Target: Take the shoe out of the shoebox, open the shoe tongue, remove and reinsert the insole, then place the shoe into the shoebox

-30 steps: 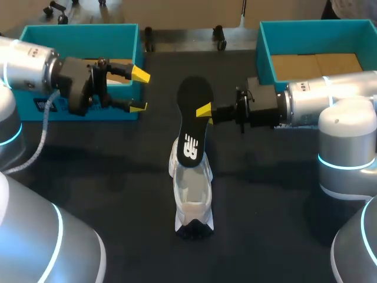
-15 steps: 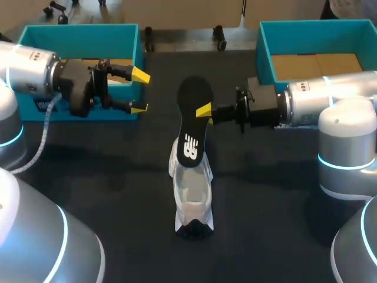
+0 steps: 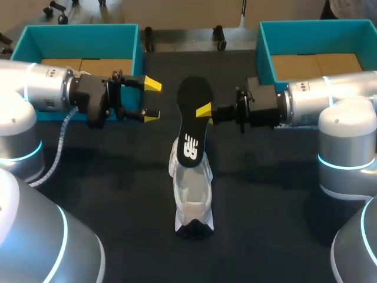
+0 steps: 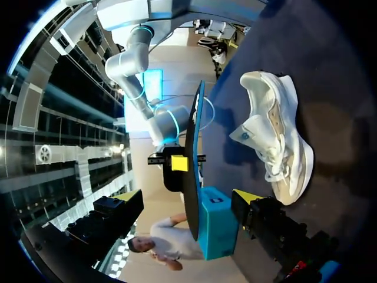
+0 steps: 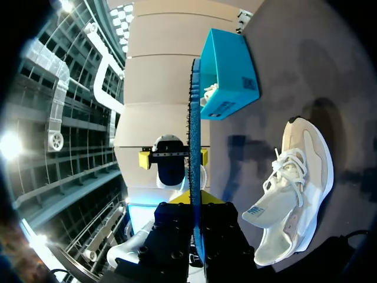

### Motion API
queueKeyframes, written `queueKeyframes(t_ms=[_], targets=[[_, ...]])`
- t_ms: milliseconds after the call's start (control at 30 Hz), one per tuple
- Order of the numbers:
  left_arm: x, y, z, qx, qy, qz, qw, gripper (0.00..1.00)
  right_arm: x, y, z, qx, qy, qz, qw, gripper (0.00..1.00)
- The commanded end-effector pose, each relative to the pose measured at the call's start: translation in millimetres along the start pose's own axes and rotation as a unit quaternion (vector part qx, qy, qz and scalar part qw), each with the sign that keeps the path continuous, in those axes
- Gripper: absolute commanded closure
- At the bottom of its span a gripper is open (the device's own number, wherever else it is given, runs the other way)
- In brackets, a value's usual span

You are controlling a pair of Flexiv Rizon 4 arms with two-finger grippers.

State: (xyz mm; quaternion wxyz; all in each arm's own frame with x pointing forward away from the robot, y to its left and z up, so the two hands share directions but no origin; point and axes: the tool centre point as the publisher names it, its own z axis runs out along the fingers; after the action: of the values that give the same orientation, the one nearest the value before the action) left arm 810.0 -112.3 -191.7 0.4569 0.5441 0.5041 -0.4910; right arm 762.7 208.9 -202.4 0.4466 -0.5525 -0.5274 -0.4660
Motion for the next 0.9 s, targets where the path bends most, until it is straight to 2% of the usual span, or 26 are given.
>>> queueKeyframes(t_ms=[33, 333, 667, 833, 900], targets=[[7.8, 6, 16, -0.005, -0.019, -0.001, 1.000, 0.00, 0.6, -0.8, 1, -0.001, -0.002, 0.000, 1.000, 1.00], [14.8, 9, 37, -0.006, -0.031, -0.004, 0.999, 0.00, 0.6, -0.8, 1, -0.001, -0.002, 0.000, 1.000, 1.00], [10.0, 9, 51, -0.009, -0.041, -0.004, 0.999, 0.00, 0.6, -0.8, 1, -0.001, -0.002, 0.000, 1.000, 1.00], [8.6, 8, 57, -0.015, -0.052, -0.007, 0.999, 0.09, 0.6, -0.8, 1, -0.001, -0.002, 0.000, 1.000, 1.00], [8.5, 8, 58, -0.016, -0.055, -0.009, 0.998, 0.16, 0.6, -0.8, 1, -0.001, -0.002, 0.000, 1.000, 1.00]])
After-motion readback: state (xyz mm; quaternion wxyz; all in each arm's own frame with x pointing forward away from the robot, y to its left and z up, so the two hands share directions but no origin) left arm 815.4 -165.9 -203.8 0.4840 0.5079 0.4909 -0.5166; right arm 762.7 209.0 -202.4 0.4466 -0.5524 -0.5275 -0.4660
